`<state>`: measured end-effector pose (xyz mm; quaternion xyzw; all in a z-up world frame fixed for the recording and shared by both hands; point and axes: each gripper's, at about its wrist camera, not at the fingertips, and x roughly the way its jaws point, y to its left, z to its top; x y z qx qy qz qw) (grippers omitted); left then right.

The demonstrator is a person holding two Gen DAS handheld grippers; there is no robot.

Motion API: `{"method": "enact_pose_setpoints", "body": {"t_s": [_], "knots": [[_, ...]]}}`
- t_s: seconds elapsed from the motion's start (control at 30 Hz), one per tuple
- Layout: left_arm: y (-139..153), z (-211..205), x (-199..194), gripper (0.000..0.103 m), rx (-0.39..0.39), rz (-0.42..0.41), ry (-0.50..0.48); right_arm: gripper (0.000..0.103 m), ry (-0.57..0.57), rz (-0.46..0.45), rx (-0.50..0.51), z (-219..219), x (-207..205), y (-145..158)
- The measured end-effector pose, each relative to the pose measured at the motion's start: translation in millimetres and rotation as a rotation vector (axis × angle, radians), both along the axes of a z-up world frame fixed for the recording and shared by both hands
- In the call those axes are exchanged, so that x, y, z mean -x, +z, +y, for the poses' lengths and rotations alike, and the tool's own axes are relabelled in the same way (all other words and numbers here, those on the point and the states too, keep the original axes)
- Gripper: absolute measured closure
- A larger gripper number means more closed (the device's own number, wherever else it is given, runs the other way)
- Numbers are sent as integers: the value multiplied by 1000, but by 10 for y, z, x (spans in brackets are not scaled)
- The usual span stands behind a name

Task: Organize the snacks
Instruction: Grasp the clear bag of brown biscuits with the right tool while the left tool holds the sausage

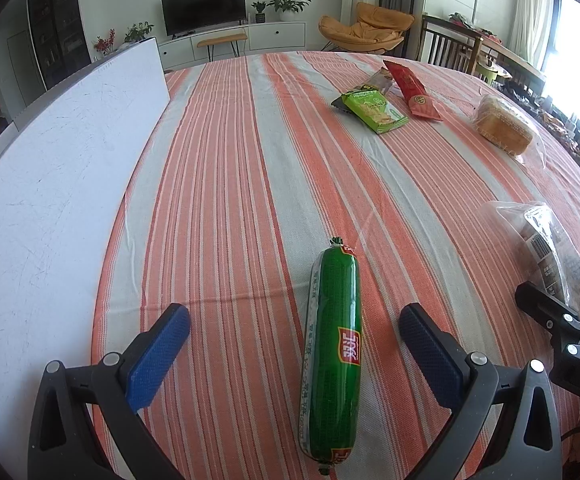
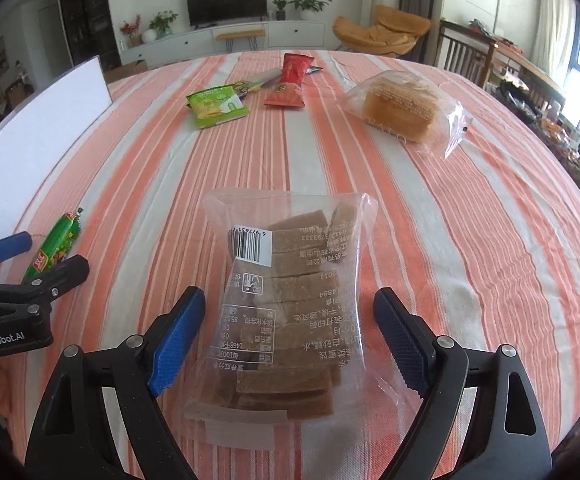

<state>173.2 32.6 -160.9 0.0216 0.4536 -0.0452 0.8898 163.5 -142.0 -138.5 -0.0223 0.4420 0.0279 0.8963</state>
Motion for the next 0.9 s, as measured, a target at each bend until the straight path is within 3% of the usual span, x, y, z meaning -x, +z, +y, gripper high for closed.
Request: {"method": "enact_pose_setpoints", "body": {"t_s": [0.57, 0.67, 0.73, 0.8, 0.87, 0.9], "knots": [[-1, 0, 3, 0, 0, 1, 0, 14, 0, -2, 3, 2, 7, 2], [24, -12, 1, 2, -3, 55, -17, 14, 1, 9, -1, -3, 10, 12], [66, -46, 42, 17, -3, 56, -52, 14, 0, 73, 2, -5, -31, 44], [115, -90, 88, 52, -5, 48, -77, 14, -6, 163, -1, -9, -118, 77], [143, -126, 99, 80, -11, 44, -93, 15, -17, 210, -23, -44, -174, 102], [145, -125, 105, 80, -4, 47, -91, 18, -19, 206, -43, -72, -180, 118]]}}
